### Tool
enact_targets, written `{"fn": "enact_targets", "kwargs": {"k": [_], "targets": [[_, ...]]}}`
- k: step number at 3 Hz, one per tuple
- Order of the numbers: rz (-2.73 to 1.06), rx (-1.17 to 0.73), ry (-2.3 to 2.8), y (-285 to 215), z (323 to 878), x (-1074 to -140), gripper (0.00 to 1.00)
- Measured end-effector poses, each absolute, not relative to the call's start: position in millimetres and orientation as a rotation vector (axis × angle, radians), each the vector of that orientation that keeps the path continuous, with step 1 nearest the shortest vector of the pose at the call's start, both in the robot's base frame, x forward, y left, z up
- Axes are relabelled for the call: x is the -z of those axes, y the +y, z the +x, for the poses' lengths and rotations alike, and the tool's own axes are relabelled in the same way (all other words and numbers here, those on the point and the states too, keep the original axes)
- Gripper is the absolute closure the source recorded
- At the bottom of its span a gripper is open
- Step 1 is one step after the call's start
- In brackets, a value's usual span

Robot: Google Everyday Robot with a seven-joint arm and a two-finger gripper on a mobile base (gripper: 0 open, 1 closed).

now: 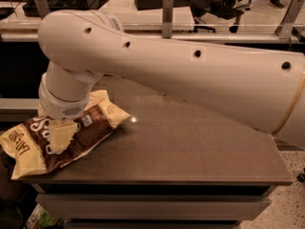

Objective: Pick brown chip bag

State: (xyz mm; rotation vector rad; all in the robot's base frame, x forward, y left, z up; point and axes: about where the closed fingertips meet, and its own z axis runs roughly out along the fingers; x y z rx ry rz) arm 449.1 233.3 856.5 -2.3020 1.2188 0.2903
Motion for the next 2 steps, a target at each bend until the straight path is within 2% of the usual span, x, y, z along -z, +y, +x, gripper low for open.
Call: {"fn": "enact_targets", "kwargs": {"k": [2], "targets": [[-2.306, -0.287, 1.213, 234.3, 446.9, -857.2, 0.87]]}}
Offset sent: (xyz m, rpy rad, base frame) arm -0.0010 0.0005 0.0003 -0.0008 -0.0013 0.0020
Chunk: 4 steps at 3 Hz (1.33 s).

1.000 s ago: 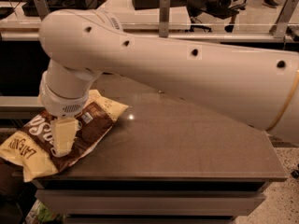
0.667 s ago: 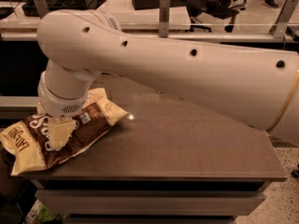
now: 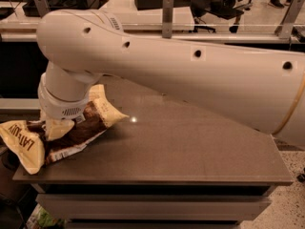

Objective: Pick brown chip bag

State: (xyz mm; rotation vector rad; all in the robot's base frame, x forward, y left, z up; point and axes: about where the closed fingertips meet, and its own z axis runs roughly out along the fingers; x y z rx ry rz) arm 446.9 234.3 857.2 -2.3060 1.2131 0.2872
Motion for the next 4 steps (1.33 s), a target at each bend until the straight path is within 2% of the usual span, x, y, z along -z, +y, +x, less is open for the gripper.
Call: {"fn": "enact_targets", "kwargs": {"k": [1, 2, 4], "targets": [[-2.308, -0.286, 1.211, 235, 446, -858, 1.0], [-2.308, -0.285, 1.209, 235, 446, -858, 1.0], [-2.222, -0.198, 1.122, 192, 464, -921, 1.0]]}}
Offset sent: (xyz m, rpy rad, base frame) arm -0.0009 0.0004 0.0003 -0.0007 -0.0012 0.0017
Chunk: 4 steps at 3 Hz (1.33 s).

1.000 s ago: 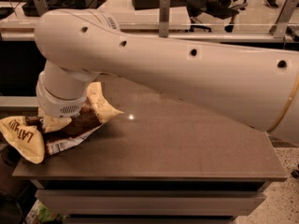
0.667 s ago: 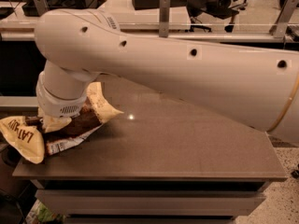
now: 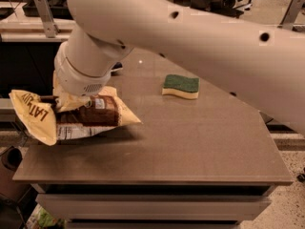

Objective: Pick brown chip bag

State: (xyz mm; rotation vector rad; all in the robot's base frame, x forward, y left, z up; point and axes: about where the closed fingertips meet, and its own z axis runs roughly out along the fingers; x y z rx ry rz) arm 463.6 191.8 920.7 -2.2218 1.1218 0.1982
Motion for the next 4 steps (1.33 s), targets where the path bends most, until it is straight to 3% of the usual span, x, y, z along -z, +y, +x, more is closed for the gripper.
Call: {"fn": "enact_targets", "kwargs": {"k": [4], "targets": [[-2.113, 0.029, 1.064, 124, 474, -1044, 1.0]]}}
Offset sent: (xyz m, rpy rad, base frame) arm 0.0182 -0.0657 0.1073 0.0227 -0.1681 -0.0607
